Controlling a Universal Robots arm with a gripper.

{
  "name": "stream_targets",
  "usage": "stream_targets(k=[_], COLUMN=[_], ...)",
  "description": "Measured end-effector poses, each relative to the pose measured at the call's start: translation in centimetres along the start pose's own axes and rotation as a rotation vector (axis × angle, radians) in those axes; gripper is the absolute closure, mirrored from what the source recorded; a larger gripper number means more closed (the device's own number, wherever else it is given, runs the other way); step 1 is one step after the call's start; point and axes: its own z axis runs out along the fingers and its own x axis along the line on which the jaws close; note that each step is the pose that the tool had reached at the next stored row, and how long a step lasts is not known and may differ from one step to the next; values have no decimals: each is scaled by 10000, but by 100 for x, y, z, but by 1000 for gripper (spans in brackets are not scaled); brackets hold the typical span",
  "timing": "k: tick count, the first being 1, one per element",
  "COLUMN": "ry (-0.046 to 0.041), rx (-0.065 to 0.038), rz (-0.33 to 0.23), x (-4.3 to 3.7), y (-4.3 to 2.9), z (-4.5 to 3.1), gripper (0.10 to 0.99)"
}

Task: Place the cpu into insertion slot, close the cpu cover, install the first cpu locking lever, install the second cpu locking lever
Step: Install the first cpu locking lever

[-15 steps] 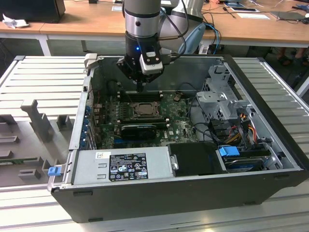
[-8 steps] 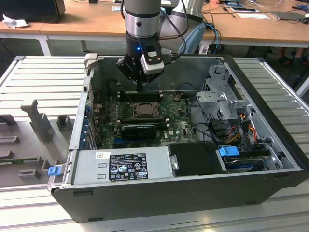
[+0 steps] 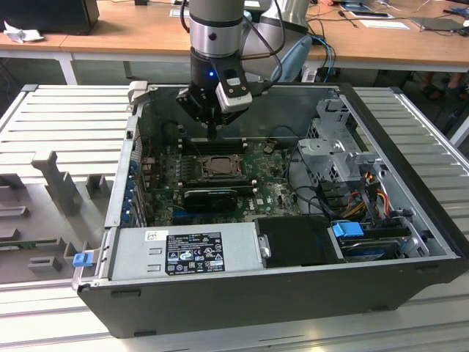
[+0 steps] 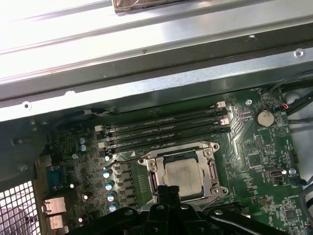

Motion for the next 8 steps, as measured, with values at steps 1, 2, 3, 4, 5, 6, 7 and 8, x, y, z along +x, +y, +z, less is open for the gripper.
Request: stream_targets(k=[1,2,3,4,5,6,7,8], ry=[4,15,21,26,34,49,56,64], rx=[2,6,7,9,11,15,18,22], rz=[-85,-321,-443,-560,-728,-1089,-1265,-1454], x=[0,0,0,0,0,0,0,0], y=[0,0,0,0,0,0,0,0], z=[0,0,0,0,1,3,4,5], gripper=[980,980,980,980,980,980,980,980])
